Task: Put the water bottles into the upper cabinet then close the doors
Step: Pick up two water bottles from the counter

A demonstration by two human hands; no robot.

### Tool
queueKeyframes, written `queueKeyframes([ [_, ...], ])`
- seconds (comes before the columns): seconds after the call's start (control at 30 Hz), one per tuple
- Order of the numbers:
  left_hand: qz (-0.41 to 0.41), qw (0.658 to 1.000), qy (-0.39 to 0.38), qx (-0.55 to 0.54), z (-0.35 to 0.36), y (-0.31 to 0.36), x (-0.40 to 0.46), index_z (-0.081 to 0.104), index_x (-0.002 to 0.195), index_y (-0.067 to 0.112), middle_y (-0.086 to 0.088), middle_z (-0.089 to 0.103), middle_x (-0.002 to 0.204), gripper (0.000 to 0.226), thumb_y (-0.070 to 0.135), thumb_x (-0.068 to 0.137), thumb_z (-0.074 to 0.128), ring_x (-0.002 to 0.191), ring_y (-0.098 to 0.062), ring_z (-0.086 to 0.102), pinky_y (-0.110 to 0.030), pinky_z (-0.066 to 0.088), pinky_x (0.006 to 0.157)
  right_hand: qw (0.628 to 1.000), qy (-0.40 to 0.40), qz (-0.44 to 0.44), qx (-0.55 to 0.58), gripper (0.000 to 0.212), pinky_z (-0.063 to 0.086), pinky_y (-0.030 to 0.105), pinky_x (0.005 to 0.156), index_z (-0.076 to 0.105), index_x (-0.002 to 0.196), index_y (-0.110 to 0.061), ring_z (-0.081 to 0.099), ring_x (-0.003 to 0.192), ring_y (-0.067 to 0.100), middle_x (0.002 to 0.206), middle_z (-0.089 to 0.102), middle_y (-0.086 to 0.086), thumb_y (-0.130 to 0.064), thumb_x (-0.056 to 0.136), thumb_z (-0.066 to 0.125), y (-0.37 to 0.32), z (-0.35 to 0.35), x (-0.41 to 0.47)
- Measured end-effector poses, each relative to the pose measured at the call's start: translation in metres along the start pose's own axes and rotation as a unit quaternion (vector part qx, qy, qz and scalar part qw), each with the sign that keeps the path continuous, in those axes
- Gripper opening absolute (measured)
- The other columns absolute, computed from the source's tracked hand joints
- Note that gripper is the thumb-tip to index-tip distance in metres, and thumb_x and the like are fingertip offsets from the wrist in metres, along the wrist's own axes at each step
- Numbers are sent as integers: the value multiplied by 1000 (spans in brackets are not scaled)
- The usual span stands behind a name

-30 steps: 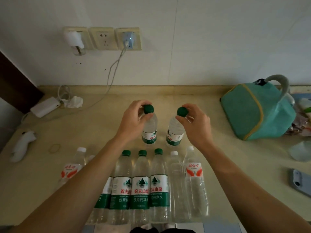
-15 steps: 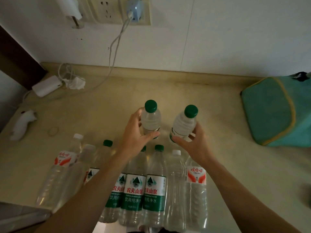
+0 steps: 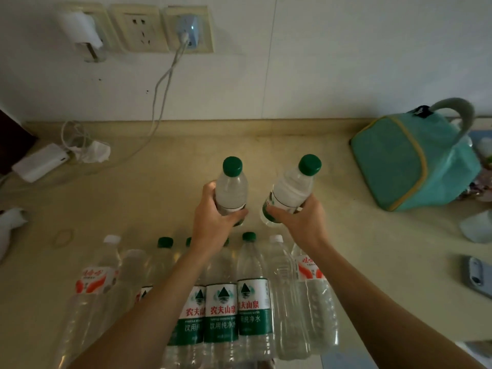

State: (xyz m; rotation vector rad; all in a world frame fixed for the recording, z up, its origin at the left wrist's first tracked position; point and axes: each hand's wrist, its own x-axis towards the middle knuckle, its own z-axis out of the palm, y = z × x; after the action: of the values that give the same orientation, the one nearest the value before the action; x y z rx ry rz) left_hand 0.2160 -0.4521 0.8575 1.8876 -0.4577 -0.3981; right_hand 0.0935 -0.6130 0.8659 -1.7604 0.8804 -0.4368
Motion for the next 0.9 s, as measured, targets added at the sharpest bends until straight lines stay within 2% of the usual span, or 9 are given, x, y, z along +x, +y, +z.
queueKeyframes([
  [0.17,56,997,-8,-43,-29,44,-3,48,121,29,13,62,109,66,29,71,91,101,-5,62,-27,55,83,997,50,-50,41,63,57,18,73,60,123,-22,68,92,1,106,71,-13,-27,69,91,-53,-17,-28],
  [0.3,133,987,-24,-89,-55,106,-11,51,117,37,22,65,104,61,30,71,90,98,3,65,-16,55,75,986,88,-121,77,59,58,16,74,58,124,-25,68,95,-1,106,71,-14,-28,73,88,-113,-36,-56],
  [0.4,204,973,-27,-101,-80,163,-21,52,122,36,22,67,108,66,28,69,91,100,4,66,-9,53,74,974,106,-179,94,55,56,13,74,59,123,-26,68,96,-2,106,72,-16,-28,75,87,-165,-54,-79],
  [0.47,251,962,-22,-102,-98,203,-30,52,126,34,19,68,111,69,26,69,91,101,3,66,-9,53,74,964,117,-211,111,55,56,14,76,59,124,-24,68,98,-2,109,73,-13,-27,77,86,-199,-69,-93],
  [0.6,328,939,-1,-107,-133,281,-53,51,130,34,18,66,116,72,29,70,90,101,2,65,-10,53,72,937,153,-289,120,56,49,5,71,58,126,-27,64,95,-10,109,71,-17,-31,77,86,-273,-100,-124],
  [0.77,415,897,31,-150,-173,378,-80,54,127,33,22,66,113,64,27,73,88,100,7,64,-8,52,71,899,170,-383,131,58,56,16,82,58,128,-26,66,105,0,114,72,-14,-30,78,85,-360,-144,-155],
  [0.9,468,857,44,-212,-200,448,-96,60,115,36,22,71,106,52,22,74,88,97,5,67,-8,53,71,866,168,-450,141,59,55,16,84,58,130,-22,68,107,2,114,73,-14,-29,78,85,-429,-177,-172],
])
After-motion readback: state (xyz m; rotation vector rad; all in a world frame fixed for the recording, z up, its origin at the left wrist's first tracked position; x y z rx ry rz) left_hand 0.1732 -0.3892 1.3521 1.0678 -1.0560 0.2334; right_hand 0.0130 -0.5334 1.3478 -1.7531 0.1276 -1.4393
